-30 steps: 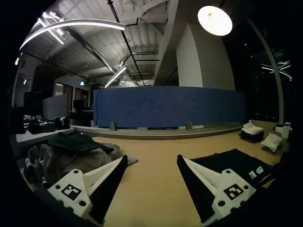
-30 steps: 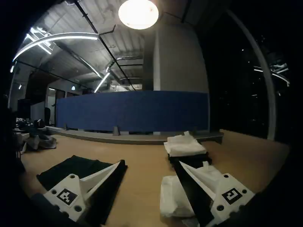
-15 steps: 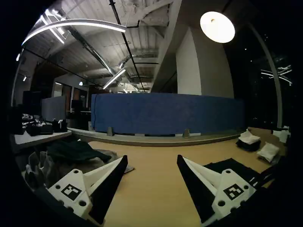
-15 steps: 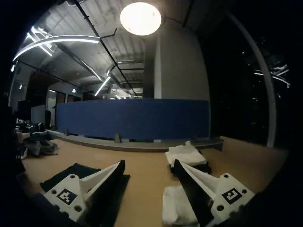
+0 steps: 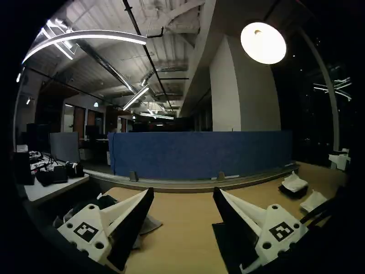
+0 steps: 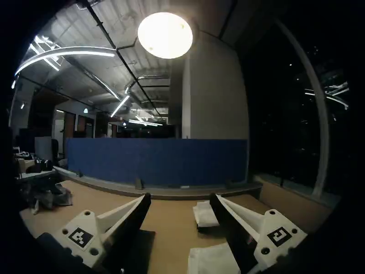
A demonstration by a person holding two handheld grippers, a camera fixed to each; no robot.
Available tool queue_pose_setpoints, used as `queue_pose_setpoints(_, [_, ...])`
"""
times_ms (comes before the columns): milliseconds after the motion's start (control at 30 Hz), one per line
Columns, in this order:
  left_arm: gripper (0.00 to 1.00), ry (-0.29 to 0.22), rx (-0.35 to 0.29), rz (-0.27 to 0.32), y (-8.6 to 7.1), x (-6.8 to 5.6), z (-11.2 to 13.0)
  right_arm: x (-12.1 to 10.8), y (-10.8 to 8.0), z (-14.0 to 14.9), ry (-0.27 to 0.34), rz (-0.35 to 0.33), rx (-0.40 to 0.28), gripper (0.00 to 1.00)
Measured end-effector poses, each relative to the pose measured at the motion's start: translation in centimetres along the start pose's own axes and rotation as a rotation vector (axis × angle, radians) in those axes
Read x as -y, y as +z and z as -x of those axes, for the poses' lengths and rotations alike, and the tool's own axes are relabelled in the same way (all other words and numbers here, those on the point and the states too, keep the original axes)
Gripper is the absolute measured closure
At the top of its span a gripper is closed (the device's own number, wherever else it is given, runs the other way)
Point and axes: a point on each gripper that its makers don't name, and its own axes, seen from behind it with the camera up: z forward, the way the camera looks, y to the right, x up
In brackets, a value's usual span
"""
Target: Fold towel
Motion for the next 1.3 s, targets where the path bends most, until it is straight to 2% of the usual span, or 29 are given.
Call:
queue_pose_setpoints(267, [0.03, -0.008, -0.003, -0.006, -0.3, -0.1, -3.9, -0.6, -0.3, -3.9, 0.004, 0.008, -0.013, 0.00])
queue_pose_setpoints(467, [0.03, 0.007, 0.037, 0.029, -0.3, -1.3, -4.1, -0.5, -0.4, -4.5, 0.005, -0.015, 0.008, 0.00])
queue_pose_setpoints(667, [0.03, 0.057, 0.138, 0.147, -0.6, -3.7, -2.4, 1.8, -0.6, -2.9, -0.035, -0.132, 0.120, 0.00])
queue_pose_setpoints(1067, [0.03, 0.120, 0.393, 0.447, -3.1, -9.1, 2.3, 6.9, -3.3, 2.2, -0.113, -0.422, 0.434, 0.00])
queue_pose_setpoints(1167, [0.03, 0.139, 0.438, 0.498, -3.5, -9.8, 3.3, 7.6, -4.0, 3.4, -0.146, -0.473, 0.495, 0.00])
queue_pose_setpoints(1300, [0.03, 0.163, 0.460, 0.508, -3.5, -9.8, 4.4, 8.1, -4.3, 4.4, -0.178, -0.494, 0.518, 0.00])
